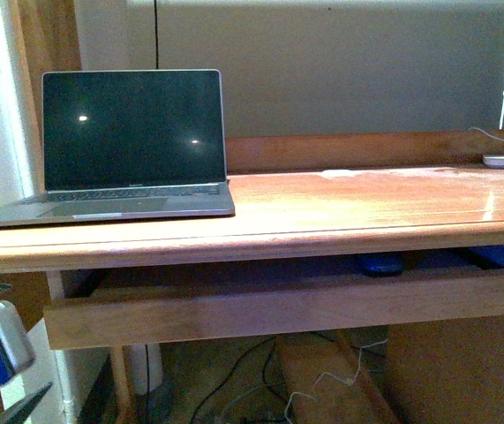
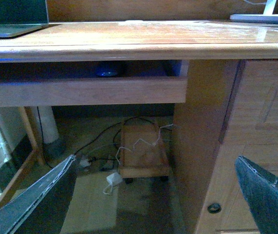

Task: Place mouse

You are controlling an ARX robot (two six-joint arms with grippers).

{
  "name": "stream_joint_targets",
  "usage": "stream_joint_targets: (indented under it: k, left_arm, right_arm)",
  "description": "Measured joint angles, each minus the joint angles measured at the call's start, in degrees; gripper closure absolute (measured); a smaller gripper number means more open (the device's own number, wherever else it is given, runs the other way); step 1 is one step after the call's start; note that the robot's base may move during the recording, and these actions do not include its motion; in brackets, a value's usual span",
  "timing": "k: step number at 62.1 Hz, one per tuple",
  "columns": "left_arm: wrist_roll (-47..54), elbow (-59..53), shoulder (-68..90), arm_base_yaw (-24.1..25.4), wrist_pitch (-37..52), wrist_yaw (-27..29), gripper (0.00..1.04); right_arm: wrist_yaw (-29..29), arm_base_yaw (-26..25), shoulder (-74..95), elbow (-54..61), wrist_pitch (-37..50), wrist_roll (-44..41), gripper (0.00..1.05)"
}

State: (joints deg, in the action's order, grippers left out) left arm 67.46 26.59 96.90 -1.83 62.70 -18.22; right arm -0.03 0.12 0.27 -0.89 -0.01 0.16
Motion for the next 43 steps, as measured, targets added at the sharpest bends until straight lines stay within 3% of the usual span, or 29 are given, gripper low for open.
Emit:
stream_joint_targets:
  k: [20, 43]
  left_arm:
    - [12.7, 11.1, 14.1, -0.4, 4.8, -3.9, 0.08]
    - [14.4, 19.9, 22.3, 0.0, 1.4, -8.6, 0.08]
  right_arm:
    - [0.0, 0.0, 0.0, 0.0, 0.0, 0.0, 0.07]
    - [0.0, 0.0, 0.0, 0.0, 0.0, 0.0, 0.07]
